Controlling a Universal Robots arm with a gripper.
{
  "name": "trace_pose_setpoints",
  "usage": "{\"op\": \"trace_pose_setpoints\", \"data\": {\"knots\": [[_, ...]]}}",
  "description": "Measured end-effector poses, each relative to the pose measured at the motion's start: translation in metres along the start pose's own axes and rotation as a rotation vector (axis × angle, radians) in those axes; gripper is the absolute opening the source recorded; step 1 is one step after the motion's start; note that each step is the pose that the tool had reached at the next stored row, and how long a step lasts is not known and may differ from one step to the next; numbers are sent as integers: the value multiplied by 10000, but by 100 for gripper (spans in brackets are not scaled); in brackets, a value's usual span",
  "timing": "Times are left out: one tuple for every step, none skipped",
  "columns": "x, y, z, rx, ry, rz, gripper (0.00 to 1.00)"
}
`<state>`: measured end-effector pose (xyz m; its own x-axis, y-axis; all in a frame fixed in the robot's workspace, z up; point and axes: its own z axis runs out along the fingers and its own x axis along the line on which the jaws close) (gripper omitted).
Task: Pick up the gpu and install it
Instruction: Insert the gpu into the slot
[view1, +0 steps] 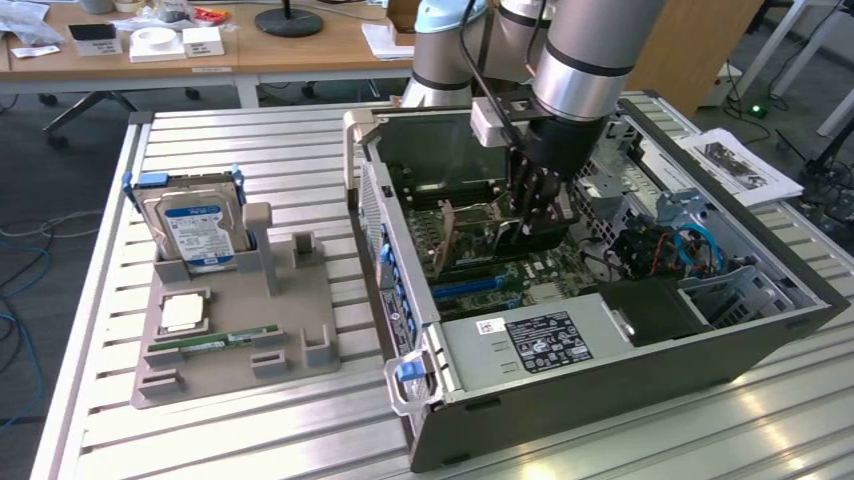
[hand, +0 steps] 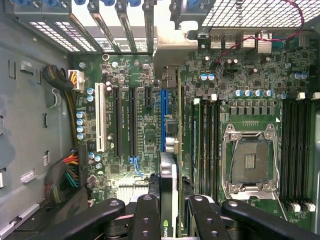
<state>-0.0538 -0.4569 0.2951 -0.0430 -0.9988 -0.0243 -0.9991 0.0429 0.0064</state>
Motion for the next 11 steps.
{"op": "trace_pose_setpoints", "data": {"knots": [[0,0,0,0,0,0,27],[0,0,0,0,1,0,27],[0,0,1,0,1,0,27],[-3,-1,3,1,-3,-1,27],[-6,0,3,1,-2,0,27],[-7,1,3,1,-1,0,27],[-7,1,3,1,0,-1,27],[-7,1,3,1,-1,0,27],[-8,1,3,0,0,0,27],[-8,1,2,0,1,0,27],[-8,1,2,0,1,0,27]]}}
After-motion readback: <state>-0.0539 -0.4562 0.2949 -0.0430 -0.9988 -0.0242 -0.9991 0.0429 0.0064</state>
